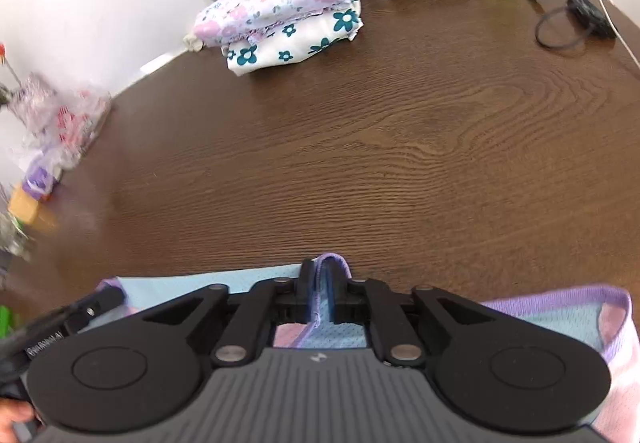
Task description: Fold clothes
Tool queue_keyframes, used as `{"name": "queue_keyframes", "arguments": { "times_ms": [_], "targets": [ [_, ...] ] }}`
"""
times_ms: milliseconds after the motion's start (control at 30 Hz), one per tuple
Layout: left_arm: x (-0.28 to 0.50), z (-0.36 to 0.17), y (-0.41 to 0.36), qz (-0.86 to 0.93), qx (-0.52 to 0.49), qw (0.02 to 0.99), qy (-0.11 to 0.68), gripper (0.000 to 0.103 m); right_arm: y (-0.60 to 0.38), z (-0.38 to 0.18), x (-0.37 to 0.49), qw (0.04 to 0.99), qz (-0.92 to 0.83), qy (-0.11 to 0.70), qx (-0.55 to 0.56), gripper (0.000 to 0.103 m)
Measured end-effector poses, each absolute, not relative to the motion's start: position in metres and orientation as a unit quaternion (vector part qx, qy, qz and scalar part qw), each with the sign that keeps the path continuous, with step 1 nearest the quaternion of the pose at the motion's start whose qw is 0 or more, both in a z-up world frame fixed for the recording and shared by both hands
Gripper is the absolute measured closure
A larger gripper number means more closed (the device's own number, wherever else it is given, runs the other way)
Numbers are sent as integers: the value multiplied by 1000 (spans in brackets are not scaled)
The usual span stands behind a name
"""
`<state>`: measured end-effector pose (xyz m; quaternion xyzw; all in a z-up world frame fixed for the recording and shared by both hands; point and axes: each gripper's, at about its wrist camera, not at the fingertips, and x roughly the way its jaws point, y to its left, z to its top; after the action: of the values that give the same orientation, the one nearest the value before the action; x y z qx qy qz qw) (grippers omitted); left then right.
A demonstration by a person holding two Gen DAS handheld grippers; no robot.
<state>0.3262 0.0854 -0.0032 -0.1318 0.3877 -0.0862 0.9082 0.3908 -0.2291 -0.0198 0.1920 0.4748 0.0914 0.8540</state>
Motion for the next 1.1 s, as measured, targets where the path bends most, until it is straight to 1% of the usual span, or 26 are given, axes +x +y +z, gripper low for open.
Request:
{"name": "queue_keyframes", "arguments": {
  "times_ms": [33,67,100,133,167,200,233,367,467,500,533,567,667,833,867,900,933,967,1000,1033,1067,1100],
  "targets": [
    [321,3,87,-89,-132,911,381,92,-232,-13,384,856,92,468,197,84],
    [314,9,88,-92,-130,913,375,84,-235,-7,377,859,93,462,201,78],
    [307,14,89,-98,-125,914,372,80,-236,1,369,862,97,456,201,75],
    [299,19,89,-104,-121,915,370,70,-237,9,358,865,101,451,197,69],
    [291,25,90,-110,-116,916,368,62,-237,18,347,868,109,446,191,66],
    [281,28,89,-116,-109,915,370,60,-237,25,334,870,116,444,180,62],
    [270,31,89,-124,-101,914,372,58,-237,29,322,871,124,444,168,60],
    [227,30,89,-165,-84,900,394,58,-233,36,269,862,161,465,122,60],
    [192,21,87,-192,-67,890,409,59,-230,22,234,839,191,498,107,63],
    [181,18,85,-200,-58,886,414,60,-228,16,224,833,198,507,101,66],
    [170,14,83,-208,-51,883,419,61,-227,9,215,827,203,516,94,72],
    [162,11,82,-214,-48,879,423,62,-226,4,207,822,210,522,90,74],
    [140,3,80,-224,-48,869,438,64,-227,-8,190,812,227,531,87,74],
    [125,-3,81,-216,-52,867,445,66,-228,-16,186,806,245,534,77,75],
    [124,-2,81,-216,-51,867,446,66,-227,-17,186,804,251,535,73,78],
    [123,-2,80,-215,-50,867,446,66,-226,-18,186,802,257,535,68,84],
    [121,-2,80,-215,-45,868,446,66,-225,-17,186,799,264,536,63,98],
    [120,-1,78,-213,-37,869,445,71,-224,-16,184,797,272,537,57,102],
    [119,-1,77,-213,-28,869,446,76,-223,-13,181,797,276,535,48,102],
    [119,-1,75,-212,-19,869,446,85,-224,-10,179,799,278,532,41,102],
    [118,-1,73,-211,-10,870,445,88,-227,-6,177,799,280,530,41,102],
    [118,-1,73,-211,-5,870,446,88,-231,-2,175,798,283,530,48,102]
  ]
}}
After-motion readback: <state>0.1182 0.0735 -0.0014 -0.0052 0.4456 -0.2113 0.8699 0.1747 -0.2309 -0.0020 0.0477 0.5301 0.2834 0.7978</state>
